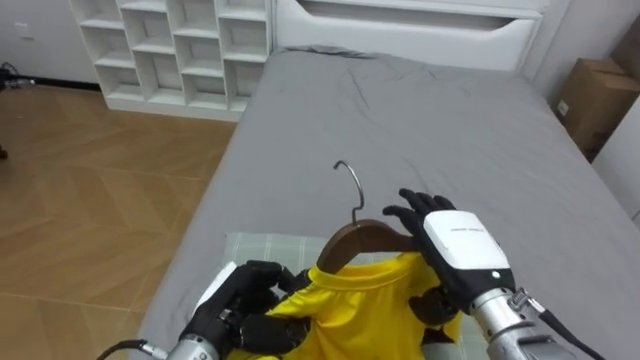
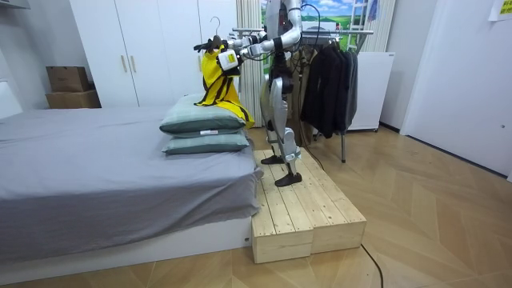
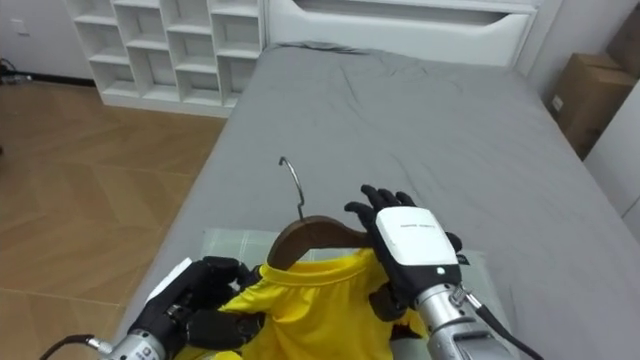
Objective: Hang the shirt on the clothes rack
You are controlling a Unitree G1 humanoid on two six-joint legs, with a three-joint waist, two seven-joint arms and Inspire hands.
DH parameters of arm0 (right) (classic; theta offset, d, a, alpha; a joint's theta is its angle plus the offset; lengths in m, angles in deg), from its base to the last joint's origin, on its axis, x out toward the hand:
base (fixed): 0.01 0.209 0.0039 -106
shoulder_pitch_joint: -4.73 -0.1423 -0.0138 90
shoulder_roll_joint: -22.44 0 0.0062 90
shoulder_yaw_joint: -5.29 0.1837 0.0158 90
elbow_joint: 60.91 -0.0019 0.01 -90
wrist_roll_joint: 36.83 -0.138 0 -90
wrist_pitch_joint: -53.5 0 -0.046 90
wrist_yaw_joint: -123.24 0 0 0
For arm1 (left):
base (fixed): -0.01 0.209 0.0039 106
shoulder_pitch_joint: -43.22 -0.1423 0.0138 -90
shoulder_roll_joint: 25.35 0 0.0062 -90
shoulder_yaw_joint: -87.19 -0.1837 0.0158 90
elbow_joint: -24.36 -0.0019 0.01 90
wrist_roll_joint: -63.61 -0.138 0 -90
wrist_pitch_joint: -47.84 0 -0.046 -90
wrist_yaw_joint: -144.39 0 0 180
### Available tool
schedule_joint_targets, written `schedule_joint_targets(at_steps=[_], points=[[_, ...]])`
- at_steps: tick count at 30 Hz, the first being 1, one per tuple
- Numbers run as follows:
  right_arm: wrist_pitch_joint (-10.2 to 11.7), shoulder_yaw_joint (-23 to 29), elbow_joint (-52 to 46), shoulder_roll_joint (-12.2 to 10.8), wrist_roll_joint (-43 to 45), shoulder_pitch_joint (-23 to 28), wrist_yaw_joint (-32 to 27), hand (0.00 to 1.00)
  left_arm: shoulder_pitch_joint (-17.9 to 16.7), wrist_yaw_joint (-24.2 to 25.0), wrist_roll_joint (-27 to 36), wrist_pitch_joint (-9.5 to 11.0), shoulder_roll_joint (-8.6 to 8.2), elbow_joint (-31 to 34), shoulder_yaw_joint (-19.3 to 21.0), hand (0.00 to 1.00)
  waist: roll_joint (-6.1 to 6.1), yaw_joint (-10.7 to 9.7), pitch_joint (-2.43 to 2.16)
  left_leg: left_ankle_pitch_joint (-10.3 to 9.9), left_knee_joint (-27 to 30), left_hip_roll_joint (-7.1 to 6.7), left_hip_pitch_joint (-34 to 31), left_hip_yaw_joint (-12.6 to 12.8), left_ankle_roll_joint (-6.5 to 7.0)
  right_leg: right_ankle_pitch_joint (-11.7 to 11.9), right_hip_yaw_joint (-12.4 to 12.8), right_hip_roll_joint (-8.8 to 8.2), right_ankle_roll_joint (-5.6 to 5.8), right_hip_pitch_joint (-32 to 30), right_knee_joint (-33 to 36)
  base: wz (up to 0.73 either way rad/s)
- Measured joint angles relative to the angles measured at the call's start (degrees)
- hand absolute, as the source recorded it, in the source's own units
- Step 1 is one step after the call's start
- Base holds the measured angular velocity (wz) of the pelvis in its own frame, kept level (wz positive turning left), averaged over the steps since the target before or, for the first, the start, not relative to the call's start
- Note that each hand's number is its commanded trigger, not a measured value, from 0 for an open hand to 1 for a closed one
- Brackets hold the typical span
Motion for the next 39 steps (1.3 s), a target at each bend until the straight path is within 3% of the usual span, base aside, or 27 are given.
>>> schedule_joint_targets(at_steps=[23, 27, 39], points=[[0.7, 0.2, -0.4, 0.6, 1.6, 0.0, 0.2, 1.00, 0.3, 0.3, -0.1, 0.0, 1.52, 0.0, 1.0, 1.00, 0.70, 0.0, 0.06, 0.0, 1.0, 0.01, -0.7, -0.8, 0.00, 0.0, -0.3, -0.07, 0.00, 0.1, 0.1, 0.01], [1.4, -0.4, -0.5, 0.6, 1.7, 0.0, 0.2, 1.00, 0.6, 0.4, -0.1, 0.0, 1.46, 0.0, 0.9, 1.00, 0.72, -0.1, 0.04, 0.0, 1.0, 0.01, -0.8, -0.8, 0.00, 0.0, -0.3, -0.07, -0.01, 0.0, 0.1, 0.00], [0.6, -0.4, -0.8, 0.6, 1.7, 0.2, 0.2, 1.00, 1.1, 1.2, -0.1, 0.0, 1.21, 0.0, 0.8, 1.00, 0.77, -0.3, 0.01, 0.0, 1.1, 0.00, -0.9, -0.8, 0.00, 0.0, -0.3, -0.07, -0.01, 0.0, 0.1, 0.00]])
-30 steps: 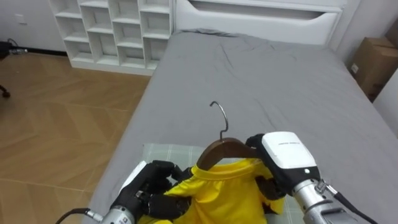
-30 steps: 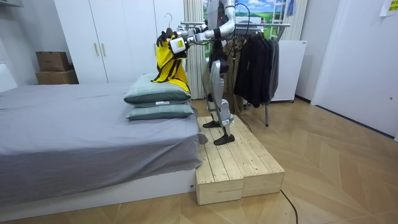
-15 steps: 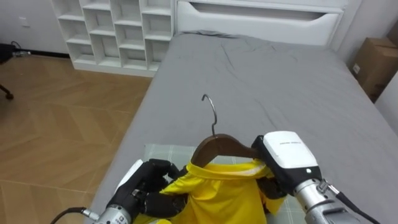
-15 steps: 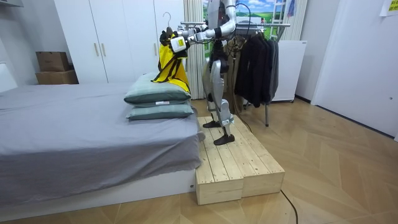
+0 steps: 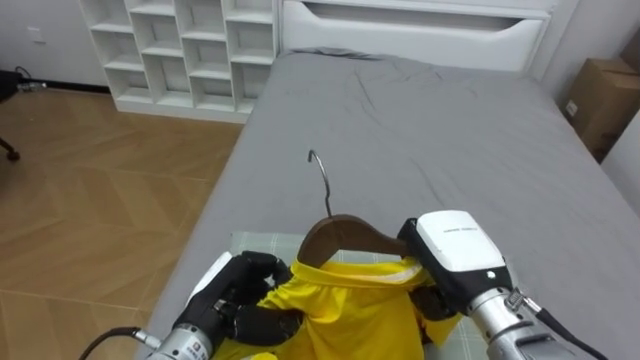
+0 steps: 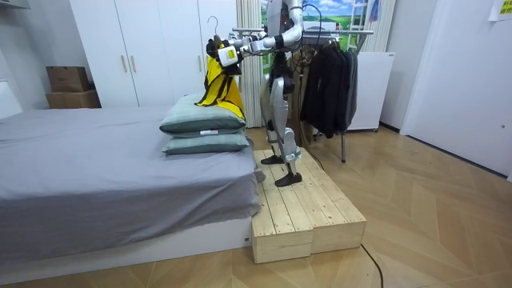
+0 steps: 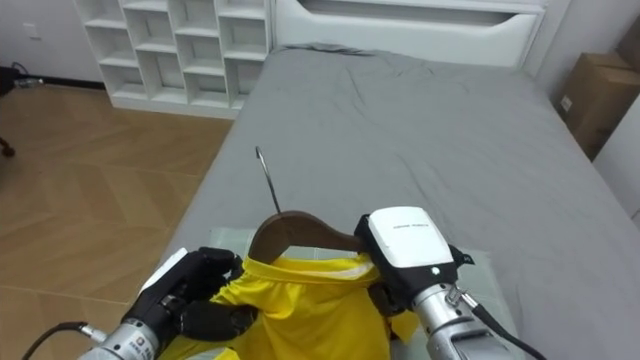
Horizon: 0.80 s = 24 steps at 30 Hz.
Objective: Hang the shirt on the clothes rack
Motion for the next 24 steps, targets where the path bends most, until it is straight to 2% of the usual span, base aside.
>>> schedule_joint_targets(at_steps=[10, 11, 12, 13, 14, 17, 24], points=[[0.0, 0.0, 0.1, -0.1, 0.0, 1.1, -0.5, 1.00, 0.0, 1.7, 0.0, 0.0, -0.02, 0.0, -0.2, 1.00, 0.09, -0.4, -0.05, 0.0, 0.3, 0.00, 0.0, 0.1, 0.00, 0.0, 0.1, 0.00, 0.00, 0.1, 0.1, 0.00], [0.0, 0.0, 0.1, -0.1, 0.0, 1.1, -0.6, 1.00, 0.0, 1.8, 0.0, 0.0, -0.02, 0.0, -0.2, 0.87, 0.09, -0.4, -0.05, 0.0, 0.3, 0.00, 0.0, 0.1, 0.00, 0.0, 0.1, 0.00, 0.00, 0.1, 0.1, 0.00], [0.0, 0.0, 0.1, -0.1, -0.1, 1.1, -0.6, 1.00, 0.0, 1.9, 0.0, 0.0, -0.02, 0.0, -0.2, 0.68, 0.10, -0.3, -0.06, 0.0, 0.3, 0.01, 0.0, 0.2, 0.00, 0.0, 0.1, 0.00, 0.00, 0.0, 0.1, 0.00], [0.0, 0.0, 0.1, -0.1, -0.1, 1.2, -0.7, 1.00, 0.0, 2.0, 0.0, 0.0, -0.02, 0.0, -0.2, 0.07, 0.11, -0.3, -0.07, 0.0, 0.3, 0.02, 0.0, 0.2, 0.00, 0.0, 0.1, 0.00, 0.00, 0.0, 0.1, 0.00], [0.0, 0.0, 0.1, -0.1, -0.1, 1.5, -1.0, 1.00, 0.0, 2.1, 0.0, 0.0, -0.02, 0.0, -0.3, 0.00, 0.14, -0.3, -0.09, 0.0, 0.3, 0.02, 0.0, 0.2, 0.00, 0.0, 0.1, 0.00, 0.00, 0.1, 0.1, 0.00], [0.0, 0.0, 0.1, -0.2, -0.2, 2.5, -1.4, 1.00, 0.0, 2.4, 0.1, 0.0, -0.11, 0.0, -0.3, 0.00, 0.29, -0.3, -0.18, 0.0, 0.2, 0.02, 0.0, 0.2, 0.00, 0.0, 0.1, 0.00, -0.01, 0.0, 0.1, 0.00], [-0.8, 0.0, 0.5, -0.3, -0.1, 4.2, -0.2, 1.00, 0.0, 3.8, 0.4, 0.0, -2.18, 0.0, -0.3, 0.00, 0.30, 0.6, -0.24, 0.0, 0.2, 0.02, 0.0, 0.3, 0.00, 0.0, 0.3, 0.00, -0.01, -0.2, 0.1, 0.00]])
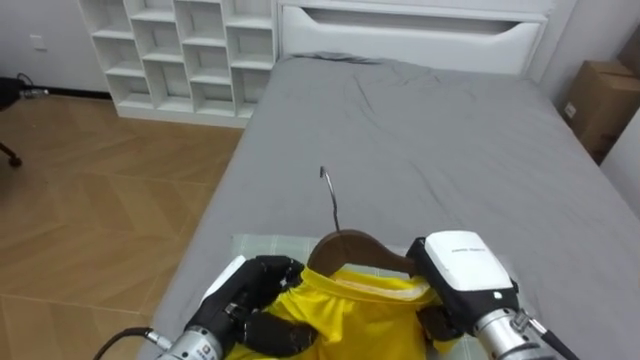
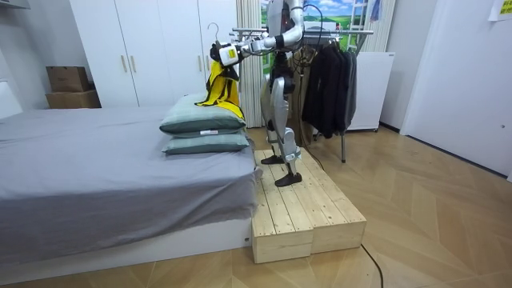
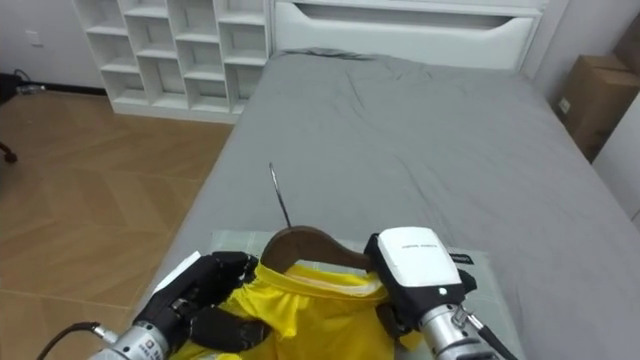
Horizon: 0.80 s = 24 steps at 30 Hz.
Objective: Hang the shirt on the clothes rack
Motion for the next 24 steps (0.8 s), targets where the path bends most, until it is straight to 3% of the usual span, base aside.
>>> schedule_joint_targets(at_steps=[6, 24], points=[[-0.4, -1.5, 0.0, -0.3, 0.6, 0.1, 1.0, 1.00, 0.3, 1.1, 0.7, 0.1, -1.16, 0.0, -0.1, 0.00, -0.05, 0.3, -0.05, 0.0, 0.0, 0.03, -0.1, 0.2, 0.00, 0.0, 0.4, 0.00, 0.00, -0.7, 0.9, -0.01], [-2.3, -2.4, 1.9, -0.8, 2.4, 0.1, 3.7, 1.00, 0.2, 7.7, 2.6, 0.1, -1.13, -0.1, -0.2, 0.00, -0.75, 0.4, -0.10, 0.0, 0.1, -0.01, 0.1, 1.1, 0.01, -0.2, 1.1, -0.07, -0.08, -0.8, 0.7, -0.01]])
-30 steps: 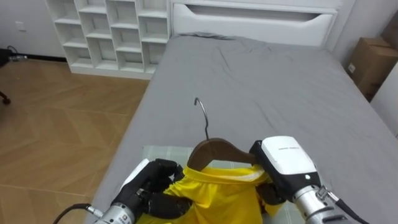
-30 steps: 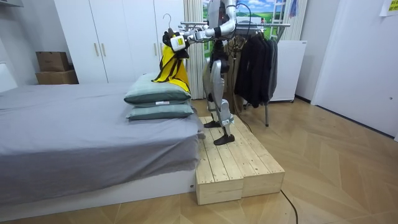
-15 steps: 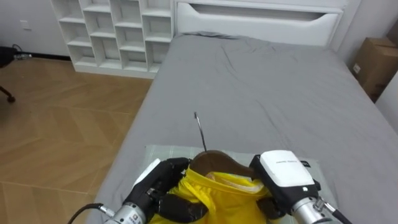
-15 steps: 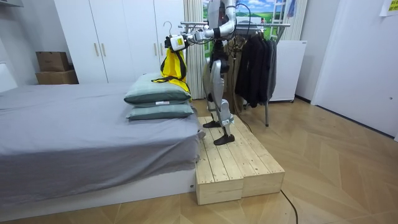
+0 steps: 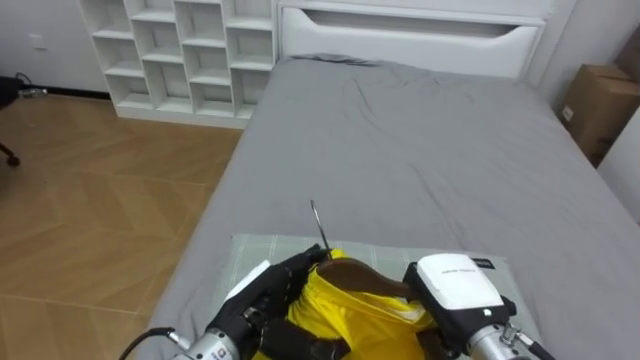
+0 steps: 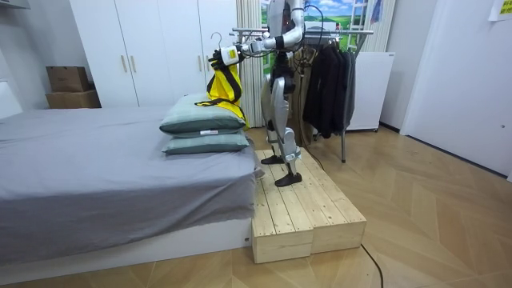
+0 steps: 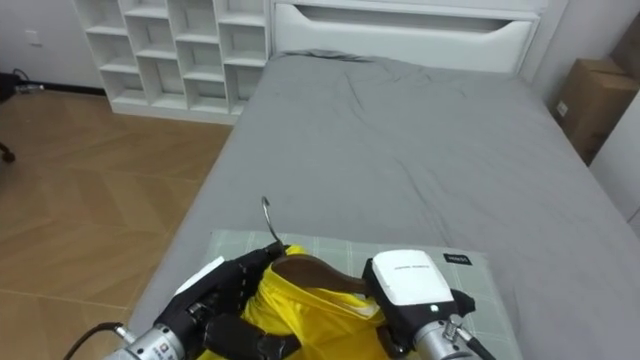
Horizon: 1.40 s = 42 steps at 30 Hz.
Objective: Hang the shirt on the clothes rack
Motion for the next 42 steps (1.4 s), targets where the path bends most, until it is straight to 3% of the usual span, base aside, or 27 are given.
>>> schedule_joint_targets(at_steps=[20, 32, 36, 42], points=[[0.8, 0.1, 0.0, 0.1, -0.2, 0.0, 0.3, 1.00, 0.0, 2.2, 1.5, 0.9, 0.90, 0.0, 0.1, 0.00, -0.06, 0.1, -0.03, 0.0, -0.1, 0.00, 0.1, 0.3, 0.00, 0.0, 0.2, 0.00, -0.01, 0.0, 0.0, -0.01], [5.8, 1.1, 4.7, 0.2, -3.3, -0.2, -1.9, 1.00, 0.0, -1.9, 0.7, 4.0, 1.54, 0.0, 0.8, 0.00, 1.09, 0.0, 0.30, 0.0, -0.3, 0.03, 0.0, 0.1, 0.00, 0.0, -0.1, 0.04, -0.05, 0.2, 0.1, 0.00], [7.5, 5.3, 4.7, 0.3, -3.0, -0.2, -2.3, 1.00, 0.0, -4.9, -5.5, 4.4, 1.35, 0.1, 4.7, 0.00, 0.91, -0.1, 0.22, 0.0, -0.5, 0.01, 0.0, 0.0, 0.00, 0.0, -0.6, 0.01, -0.05, 0.1, -0.1, 0.01], [8.1, 9.8, 4.7, 0.4, -3.0, -0.2, -5.9, 1.00, 0.0, -10.2, -13.7, 5.3, 1.35, 1.3, 8.8, 0.00, 0.67, 0.0, 0.04, 0.0, -0.5, 0.01, 0.0, -0.8, -0.01, 0.0, -1.0, 0.01, -0.05, 0.2, 0.1, 0.07]])
